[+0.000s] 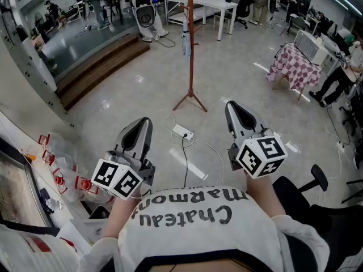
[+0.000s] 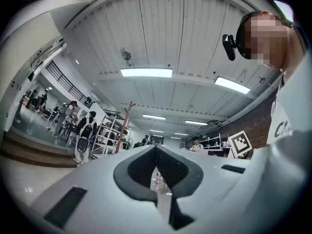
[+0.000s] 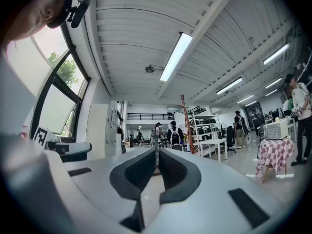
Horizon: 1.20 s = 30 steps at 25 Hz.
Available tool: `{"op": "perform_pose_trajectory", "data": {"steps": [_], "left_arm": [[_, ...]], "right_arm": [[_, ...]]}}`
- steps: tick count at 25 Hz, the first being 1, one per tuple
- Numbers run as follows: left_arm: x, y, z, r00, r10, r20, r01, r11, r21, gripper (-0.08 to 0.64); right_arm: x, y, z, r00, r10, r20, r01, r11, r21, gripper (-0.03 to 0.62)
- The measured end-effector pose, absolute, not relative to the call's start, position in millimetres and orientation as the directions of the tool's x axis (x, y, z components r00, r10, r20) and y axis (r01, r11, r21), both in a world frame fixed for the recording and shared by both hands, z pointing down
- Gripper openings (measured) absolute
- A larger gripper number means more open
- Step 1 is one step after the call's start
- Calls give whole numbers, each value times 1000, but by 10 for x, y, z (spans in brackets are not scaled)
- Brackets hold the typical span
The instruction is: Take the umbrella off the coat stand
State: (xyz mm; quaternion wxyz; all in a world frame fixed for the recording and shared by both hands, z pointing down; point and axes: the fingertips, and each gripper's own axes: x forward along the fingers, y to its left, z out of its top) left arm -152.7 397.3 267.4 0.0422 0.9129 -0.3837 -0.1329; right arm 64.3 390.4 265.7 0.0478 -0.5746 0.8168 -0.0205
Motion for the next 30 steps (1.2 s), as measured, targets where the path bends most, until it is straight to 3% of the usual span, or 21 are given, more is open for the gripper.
{"op": "perform_pose_trajectory", "data": {"steps": [30], "left_arm": [[-2379,3325,3148,752,-635,-174,-589,-767,255,21]], "right_arm": [[-241,3323,3221,-232,-972,30,-959,224,-177,40]]}}
